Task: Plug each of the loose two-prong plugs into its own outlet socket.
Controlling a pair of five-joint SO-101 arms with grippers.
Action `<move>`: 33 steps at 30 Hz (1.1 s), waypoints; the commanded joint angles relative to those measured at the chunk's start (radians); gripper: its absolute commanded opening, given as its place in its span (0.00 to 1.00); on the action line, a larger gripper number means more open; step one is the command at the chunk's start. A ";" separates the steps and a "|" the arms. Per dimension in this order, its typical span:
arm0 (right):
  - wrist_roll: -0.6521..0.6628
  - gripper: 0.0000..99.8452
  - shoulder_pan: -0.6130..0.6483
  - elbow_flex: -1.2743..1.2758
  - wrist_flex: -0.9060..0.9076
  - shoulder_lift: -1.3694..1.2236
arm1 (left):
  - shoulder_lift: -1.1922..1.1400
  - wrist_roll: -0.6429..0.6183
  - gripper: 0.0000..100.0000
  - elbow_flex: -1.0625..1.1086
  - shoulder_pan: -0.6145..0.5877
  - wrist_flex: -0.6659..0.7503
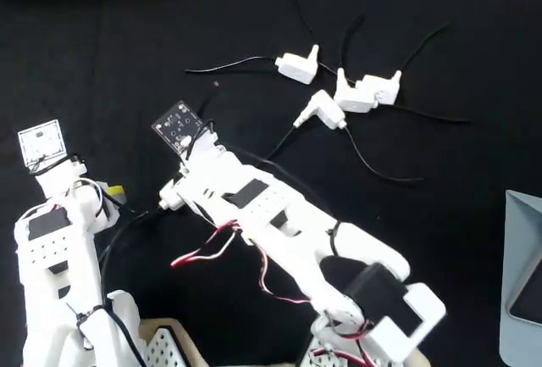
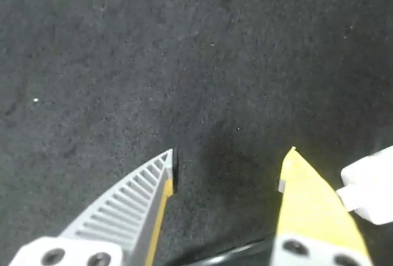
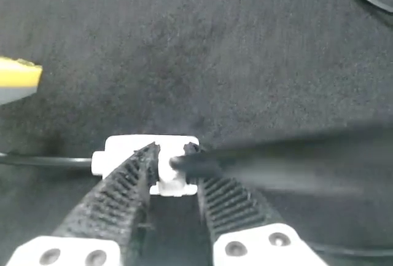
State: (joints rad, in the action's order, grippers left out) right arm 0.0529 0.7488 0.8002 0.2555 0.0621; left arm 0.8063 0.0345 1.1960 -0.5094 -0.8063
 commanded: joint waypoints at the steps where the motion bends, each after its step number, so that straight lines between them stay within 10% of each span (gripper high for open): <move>1: 0.008 0.01 -0.003 -0.053 -0.038 -0.042 | 0.020 -0.006 0.28 -0.005 -0.013 0.008; 33: -0.038 0.01 -0.023 -0.008 -0.003 -0.033 | 0.020 -0.005 0.28 -0.005 -0.013 0.008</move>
State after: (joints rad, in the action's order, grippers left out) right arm 0.0514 0.7119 0.8063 0.2217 0.0284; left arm 0.8063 0.0345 1.1960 -0.5094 -0.8063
